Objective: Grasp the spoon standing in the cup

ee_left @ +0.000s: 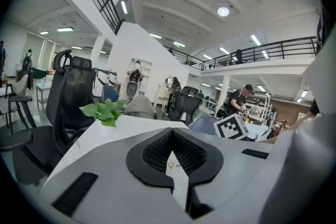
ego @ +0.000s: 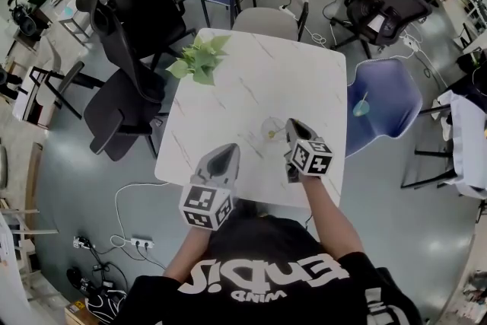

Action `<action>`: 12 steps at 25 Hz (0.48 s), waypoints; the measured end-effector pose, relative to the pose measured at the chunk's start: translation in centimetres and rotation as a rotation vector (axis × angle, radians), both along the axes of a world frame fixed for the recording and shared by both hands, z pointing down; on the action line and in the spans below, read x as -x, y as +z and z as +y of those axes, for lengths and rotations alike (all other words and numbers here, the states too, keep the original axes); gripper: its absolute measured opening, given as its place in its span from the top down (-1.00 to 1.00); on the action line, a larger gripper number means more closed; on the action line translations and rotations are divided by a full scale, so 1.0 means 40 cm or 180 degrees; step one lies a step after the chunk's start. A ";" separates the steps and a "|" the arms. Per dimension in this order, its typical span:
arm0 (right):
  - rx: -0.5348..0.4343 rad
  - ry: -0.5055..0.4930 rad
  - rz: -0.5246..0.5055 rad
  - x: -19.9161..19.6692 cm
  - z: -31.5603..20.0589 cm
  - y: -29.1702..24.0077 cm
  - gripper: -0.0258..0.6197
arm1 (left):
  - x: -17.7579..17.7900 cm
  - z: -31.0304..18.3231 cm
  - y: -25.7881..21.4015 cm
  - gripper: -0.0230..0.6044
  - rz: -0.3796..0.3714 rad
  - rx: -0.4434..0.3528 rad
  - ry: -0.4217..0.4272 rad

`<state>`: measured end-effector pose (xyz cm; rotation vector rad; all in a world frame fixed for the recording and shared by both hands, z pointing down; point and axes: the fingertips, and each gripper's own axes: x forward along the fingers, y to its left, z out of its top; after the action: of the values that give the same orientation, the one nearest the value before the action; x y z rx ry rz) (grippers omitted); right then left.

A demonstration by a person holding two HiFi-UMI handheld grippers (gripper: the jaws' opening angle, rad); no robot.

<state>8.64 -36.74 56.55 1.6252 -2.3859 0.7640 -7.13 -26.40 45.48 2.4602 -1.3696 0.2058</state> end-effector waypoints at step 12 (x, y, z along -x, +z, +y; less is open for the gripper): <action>-0.0244 -0.0024 -0.0151 0.007 0.017 -0.107 0.88 | -0.012 0.005 0.005 0.88 0.0016 0.0001 0.0048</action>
<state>8.37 -36.07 52.25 1.6432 -2.4820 0.7265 -6.65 -26.18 45.67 2.4698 -1.3493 0.2034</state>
